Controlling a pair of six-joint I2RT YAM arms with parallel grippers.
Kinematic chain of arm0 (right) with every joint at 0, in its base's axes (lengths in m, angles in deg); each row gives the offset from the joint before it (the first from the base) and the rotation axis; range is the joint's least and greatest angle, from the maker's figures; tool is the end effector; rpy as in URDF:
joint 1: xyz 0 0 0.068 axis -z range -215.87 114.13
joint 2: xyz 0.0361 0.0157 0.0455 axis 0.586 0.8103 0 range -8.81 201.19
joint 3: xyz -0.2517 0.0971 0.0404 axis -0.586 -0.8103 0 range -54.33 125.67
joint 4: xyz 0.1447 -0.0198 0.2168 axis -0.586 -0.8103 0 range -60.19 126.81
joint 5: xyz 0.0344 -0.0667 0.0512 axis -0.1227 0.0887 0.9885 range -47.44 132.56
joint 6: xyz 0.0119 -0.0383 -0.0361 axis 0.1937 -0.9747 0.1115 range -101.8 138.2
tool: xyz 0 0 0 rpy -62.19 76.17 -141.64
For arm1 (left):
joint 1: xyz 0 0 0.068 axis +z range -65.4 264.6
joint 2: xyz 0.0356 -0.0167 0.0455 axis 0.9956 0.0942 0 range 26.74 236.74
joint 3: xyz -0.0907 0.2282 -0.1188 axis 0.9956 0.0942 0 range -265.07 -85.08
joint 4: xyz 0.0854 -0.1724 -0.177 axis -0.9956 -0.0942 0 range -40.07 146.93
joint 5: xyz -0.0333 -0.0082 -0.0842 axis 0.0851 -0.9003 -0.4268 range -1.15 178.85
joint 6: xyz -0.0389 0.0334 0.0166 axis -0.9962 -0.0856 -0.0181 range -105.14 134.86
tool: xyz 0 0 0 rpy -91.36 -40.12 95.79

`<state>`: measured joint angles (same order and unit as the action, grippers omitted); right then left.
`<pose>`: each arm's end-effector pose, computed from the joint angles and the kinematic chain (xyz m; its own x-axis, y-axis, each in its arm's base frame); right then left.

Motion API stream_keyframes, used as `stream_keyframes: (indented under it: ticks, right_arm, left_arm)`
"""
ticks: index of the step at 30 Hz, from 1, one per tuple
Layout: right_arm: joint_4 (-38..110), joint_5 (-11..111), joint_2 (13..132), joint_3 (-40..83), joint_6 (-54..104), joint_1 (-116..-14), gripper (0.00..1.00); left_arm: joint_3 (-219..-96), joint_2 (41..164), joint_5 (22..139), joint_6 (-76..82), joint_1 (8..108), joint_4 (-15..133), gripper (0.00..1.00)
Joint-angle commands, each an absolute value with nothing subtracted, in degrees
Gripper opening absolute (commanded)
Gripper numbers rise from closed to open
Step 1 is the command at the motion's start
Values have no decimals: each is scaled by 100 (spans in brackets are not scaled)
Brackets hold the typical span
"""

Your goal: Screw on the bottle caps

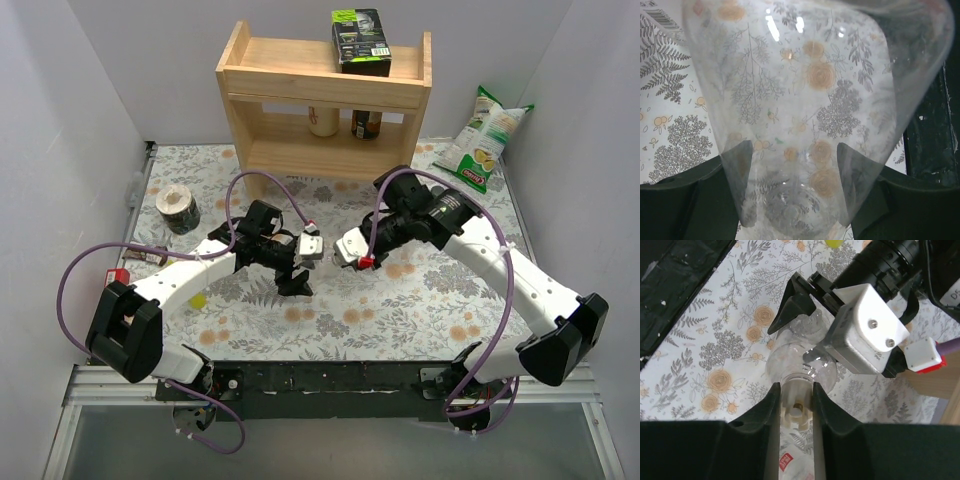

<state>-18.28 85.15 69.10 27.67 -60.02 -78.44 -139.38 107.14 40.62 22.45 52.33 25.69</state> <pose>0.1809 0.1988 0.3710 0.6777 -0.3560 -0.6434 -0.7261 -0.4627 -0.5086 0.2184 -0.1693 0.2376 -0.6136 0.4915 -0.6180 0.7840 0.2859 -0.5510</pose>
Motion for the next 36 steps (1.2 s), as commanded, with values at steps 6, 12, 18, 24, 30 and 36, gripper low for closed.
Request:
stream_keyframes:
  ticks: [6, 12, 18, 24, 30, 36]
  right_arm:
    - [-2197, 8789, 8354, 4354, -2592, -7763, 1]
    - [-2402, 9652, 9411, 5368, -1294, -7253, 1]
    - [-1735, 9984, 9535, 6002, -10, -6586, 2]
    - [-1407, 11434, 8991, 5634, -391, -5969, 57]
    - [-2783, 10788, 8068, 4949, -3940, -6118, 79]
    - [-2835, 9249, 7408, 4070, -5827, -6891, 82]
  left_arm:
    - [-13824, 10347, 5737, 600, 5234, 4734, 0]
    - [-13957, 10505, 5959, 598, 5234, 4788, 0]
    - [-13536, 10250, 5775, 677, 5243, 4438, 0]
    - [-13412, 10180, 4968, 1028, 5436, 3664, 0]
    - [-13701, 10381, 4333, 1774, 5498, 2698, 0]
    - [-13886, 10320, 3902, 2180, 5498, 2398, 0]
